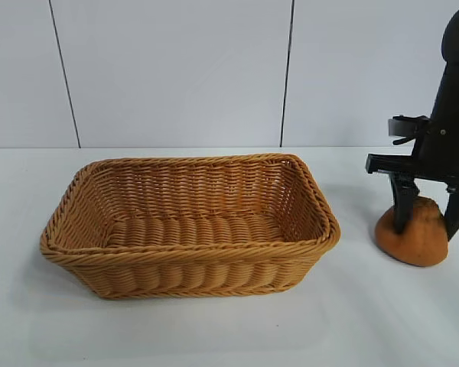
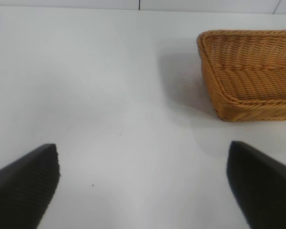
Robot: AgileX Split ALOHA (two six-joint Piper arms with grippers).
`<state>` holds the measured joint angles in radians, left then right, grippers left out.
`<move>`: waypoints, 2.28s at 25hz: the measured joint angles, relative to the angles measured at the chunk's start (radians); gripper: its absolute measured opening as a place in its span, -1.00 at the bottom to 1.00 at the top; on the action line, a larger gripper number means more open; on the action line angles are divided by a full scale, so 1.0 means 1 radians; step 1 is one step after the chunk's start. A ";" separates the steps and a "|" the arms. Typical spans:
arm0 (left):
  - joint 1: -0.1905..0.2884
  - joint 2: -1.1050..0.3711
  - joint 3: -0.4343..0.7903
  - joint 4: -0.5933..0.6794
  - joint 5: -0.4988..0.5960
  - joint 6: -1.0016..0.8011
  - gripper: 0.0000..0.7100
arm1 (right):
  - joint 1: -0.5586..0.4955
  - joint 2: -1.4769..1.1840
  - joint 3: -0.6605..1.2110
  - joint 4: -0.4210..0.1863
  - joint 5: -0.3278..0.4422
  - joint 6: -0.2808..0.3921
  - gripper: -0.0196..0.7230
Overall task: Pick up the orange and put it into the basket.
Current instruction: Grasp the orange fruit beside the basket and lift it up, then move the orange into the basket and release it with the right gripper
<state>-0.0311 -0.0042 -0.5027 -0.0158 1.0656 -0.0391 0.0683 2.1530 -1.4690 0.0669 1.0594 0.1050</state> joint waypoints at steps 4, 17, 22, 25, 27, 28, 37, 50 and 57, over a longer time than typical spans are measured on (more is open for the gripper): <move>0.000 0.000 0.000 0.000 0.000 0.000 0.90 | 0.000 -0.010 -0.007 -0.002 0.030 -0.014 -0.83; 0.000 0.000 0.000 0.000 0.000 0.000 0.90 | 0.099 -0.215 -0.231 -0.007 0.123 -0.018 -0.83; 0.000 0.000 0.000 0.000 0.000 0.000 0.90 | 0.226 -0.222 -0.343 -0.001 0.139 -0.016 -0.83; 0.000 0.000 0.000 0.000 0.000 0.000 0.90 | 0.305 -0.223 -0.353 0.006 0.133 -0.002 -0.83; 0.000 0.000 0.000 0.000 0.000 0.000 0.90 | 0.360 -0.223 -0.353 0.009 0.128 0.002 -0.83; 0.000 0.000 0.000 0.000 0.000 0.000 0.90 | 0.383 -0.223 -0.353 0.009 0.119 0.006 -0.83; 0.000 0.000 0.000 0.000 0.000 0.000 0.90 | 0.578 -0.183 -0.353 0.018 0.023 0.043 -0.83; 0.000 0.000 0.000 0.000 0.000 0.000 0.90 | 0.648 0.065 -0.353 0.011 -0.051 0.047 -0.83; 0.000 0.000 0.000 0.000 0.000 0.000 0.90 | 0.648 0.103 -0.353 0.010 -0.095 0.052 -0.55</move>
<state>-0.0311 -0.0042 -0.5027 -0.0158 1.0656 -0.0391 0.7159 2.2563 -1.8224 0.0769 0.9644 0.1572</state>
